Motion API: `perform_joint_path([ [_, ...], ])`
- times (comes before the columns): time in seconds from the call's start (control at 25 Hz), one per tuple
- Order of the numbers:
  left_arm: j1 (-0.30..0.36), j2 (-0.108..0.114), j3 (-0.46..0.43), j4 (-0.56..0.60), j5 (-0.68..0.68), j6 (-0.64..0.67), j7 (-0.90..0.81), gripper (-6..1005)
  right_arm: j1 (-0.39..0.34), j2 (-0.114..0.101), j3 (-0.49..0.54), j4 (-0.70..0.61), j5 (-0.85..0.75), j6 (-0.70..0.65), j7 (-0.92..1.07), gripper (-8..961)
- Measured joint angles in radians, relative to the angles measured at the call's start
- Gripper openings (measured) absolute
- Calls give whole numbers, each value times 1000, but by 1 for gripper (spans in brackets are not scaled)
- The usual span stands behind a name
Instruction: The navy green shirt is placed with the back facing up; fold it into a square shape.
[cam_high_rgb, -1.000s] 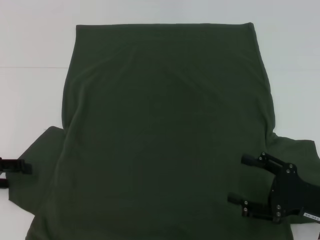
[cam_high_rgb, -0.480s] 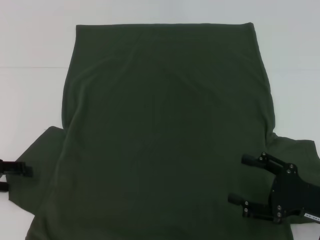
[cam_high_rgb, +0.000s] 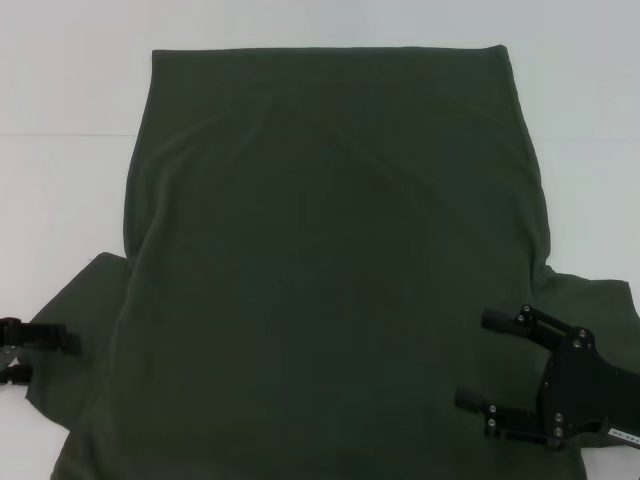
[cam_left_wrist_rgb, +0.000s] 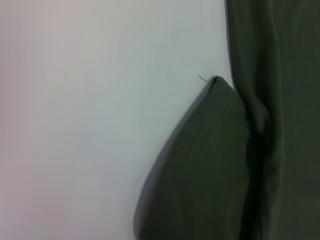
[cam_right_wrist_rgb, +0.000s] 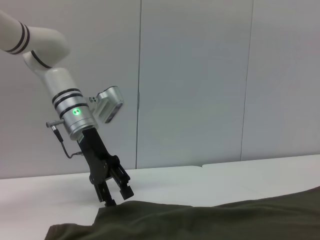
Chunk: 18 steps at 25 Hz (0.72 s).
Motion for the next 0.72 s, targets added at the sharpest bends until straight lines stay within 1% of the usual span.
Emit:
perform_joint_path([
  [0.12,-7,-6,0,-2,0,-3,1,938,0,0,0,0,0,0,0,914],
  [0.28,-13,-9,1,-2,0,-6,4,937,0,0,0,0,0,0,0,914],
  [0.44,-13,-9,2,1,0,-10,4,937,0,0,0,0,0,0,0,914],
  [0.72,-15,-3,49,38,6,-3,-26,936,0,0,0,0,0,0,0,913],
])
